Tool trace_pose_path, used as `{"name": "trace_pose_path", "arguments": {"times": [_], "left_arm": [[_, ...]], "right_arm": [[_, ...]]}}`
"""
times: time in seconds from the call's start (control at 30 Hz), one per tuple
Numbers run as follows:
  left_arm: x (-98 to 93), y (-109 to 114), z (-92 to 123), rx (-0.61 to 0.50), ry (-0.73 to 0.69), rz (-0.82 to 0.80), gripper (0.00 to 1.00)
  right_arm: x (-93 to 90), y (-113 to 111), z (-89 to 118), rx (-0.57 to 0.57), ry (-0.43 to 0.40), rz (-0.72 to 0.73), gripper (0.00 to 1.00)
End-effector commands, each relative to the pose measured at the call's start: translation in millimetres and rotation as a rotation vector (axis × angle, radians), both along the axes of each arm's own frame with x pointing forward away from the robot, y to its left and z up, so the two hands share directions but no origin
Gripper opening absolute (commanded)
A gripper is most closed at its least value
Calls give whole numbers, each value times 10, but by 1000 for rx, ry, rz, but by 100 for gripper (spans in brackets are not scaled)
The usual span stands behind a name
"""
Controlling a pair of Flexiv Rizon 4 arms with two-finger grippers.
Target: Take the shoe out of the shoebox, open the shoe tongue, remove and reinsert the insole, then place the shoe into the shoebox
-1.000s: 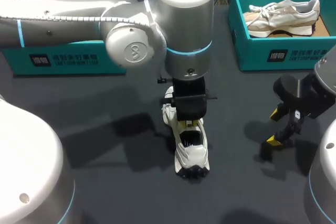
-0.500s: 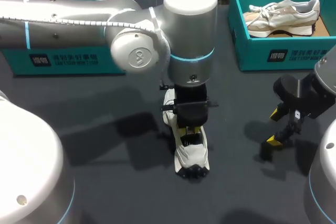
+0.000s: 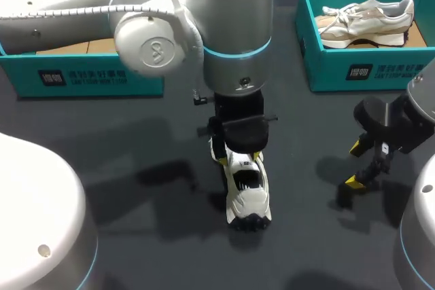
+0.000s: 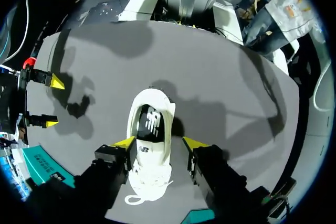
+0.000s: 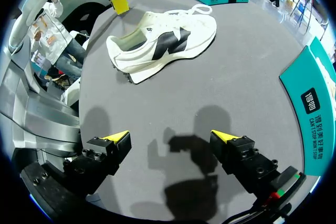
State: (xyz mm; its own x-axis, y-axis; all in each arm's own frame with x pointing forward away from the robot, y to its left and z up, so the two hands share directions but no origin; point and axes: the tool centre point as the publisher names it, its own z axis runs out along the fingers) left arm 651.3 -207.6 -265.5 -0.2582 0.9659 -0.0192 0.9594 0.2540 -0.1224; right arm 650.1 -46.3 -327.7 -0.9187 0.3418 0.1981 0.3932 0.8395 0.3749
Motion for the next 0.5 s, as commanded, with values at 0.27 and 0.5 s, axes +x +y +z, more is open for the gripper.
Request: {"name": "trace_pose_path", "arguments": {"times": [0.27,0.5], "left_arm": [[-110,36,116,22,153,261,100],[-110,36,116,22,153,261,100]], "right_arm": [[-21,-4,11,-2,-3,-1,100],[-21,-4,11,-2,-3,-1,100]]}}
